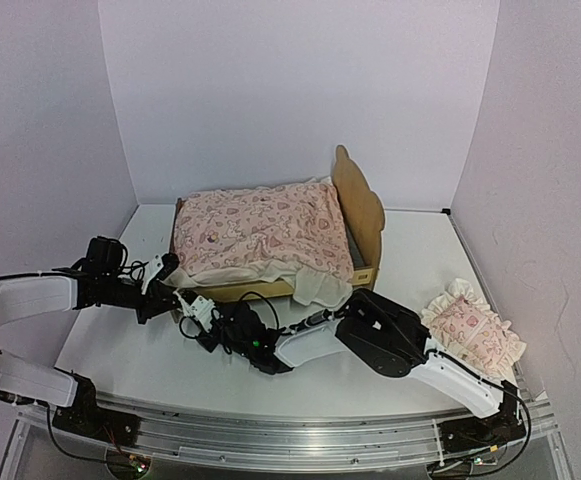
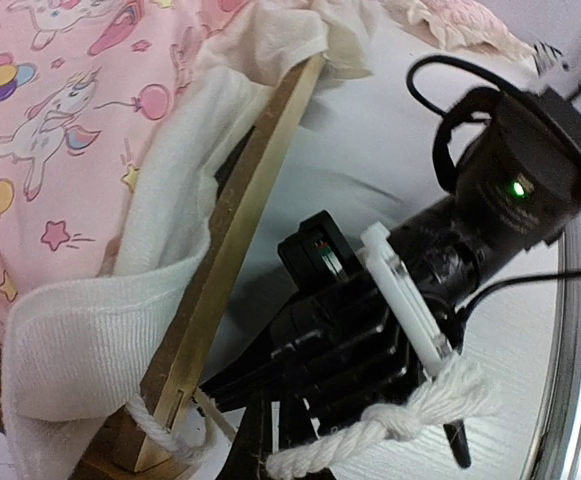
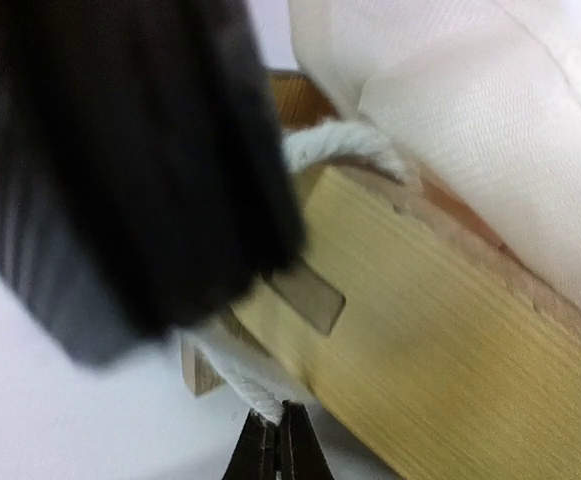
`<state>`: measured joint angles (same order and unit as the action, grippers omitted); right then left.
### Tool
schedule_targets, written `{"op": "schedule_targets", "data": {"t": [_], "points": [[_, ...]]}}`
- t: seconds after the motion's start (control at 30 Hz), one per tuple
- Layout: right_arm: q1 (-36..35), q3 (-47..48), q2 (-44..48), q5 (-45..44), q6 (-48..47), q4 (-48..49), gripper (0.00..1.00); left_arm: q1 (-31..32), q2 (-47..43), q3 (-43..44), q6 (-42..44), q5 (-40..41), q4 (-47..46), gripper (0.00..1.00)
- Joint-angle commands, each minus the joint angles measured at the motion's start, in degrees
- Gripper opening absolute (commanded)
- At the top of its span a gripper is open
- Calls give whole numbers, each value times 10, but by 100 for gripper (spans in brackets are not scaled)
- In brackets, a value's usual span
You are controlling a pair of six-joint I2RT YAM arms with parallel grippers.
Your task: Set up the pet bed
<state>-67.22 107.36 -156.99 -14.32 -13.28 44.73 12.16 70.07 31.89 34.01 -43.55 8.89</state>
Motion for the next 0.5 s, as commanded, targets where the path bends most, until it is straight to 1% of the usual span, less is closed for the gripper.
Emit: {"op": "schedule_targets", "data": {"t": [0.0,0.07,0.17,0.23,0.27,0.3,0.33,0.37,0.4,0.43,0.47], "points": [[-3,-93,84,99,18,-38,0,-2,-30,-10,141,-56,40,0],[0,-127,120,153,63,-40,0,-2,-35,-21,215,-70,55,0],[8,-161,154,214,150,-43,0,-2,-39,-35,276,-76,62,1],[10,-175,170,236,189,-50,0,-2,-40,-41,332,-75,89,6],[11,-180,176,247,201,-55,0,-2,-41,-43,374,-76,114,10],[12,-183,181,254,214,-60,0,-2,-44,-45,417,-76,138,17],[14,-184,184,261,229,-66,0,-2,-47,-47,463,-74,159,28],[16,-183,186,272,244,-74,0,-2,-51,-49,493,-68,191,35],[18,-180,188,284,256,-81,0,-2,-57,-51,531,-61,221,46],[21,-178,189,294,269,-88,0,-2,-64,-52,543,-55,238,51],[24,-176,190,300,281,-95,0,-3,-73,-50,537,-50,249,55]]}}
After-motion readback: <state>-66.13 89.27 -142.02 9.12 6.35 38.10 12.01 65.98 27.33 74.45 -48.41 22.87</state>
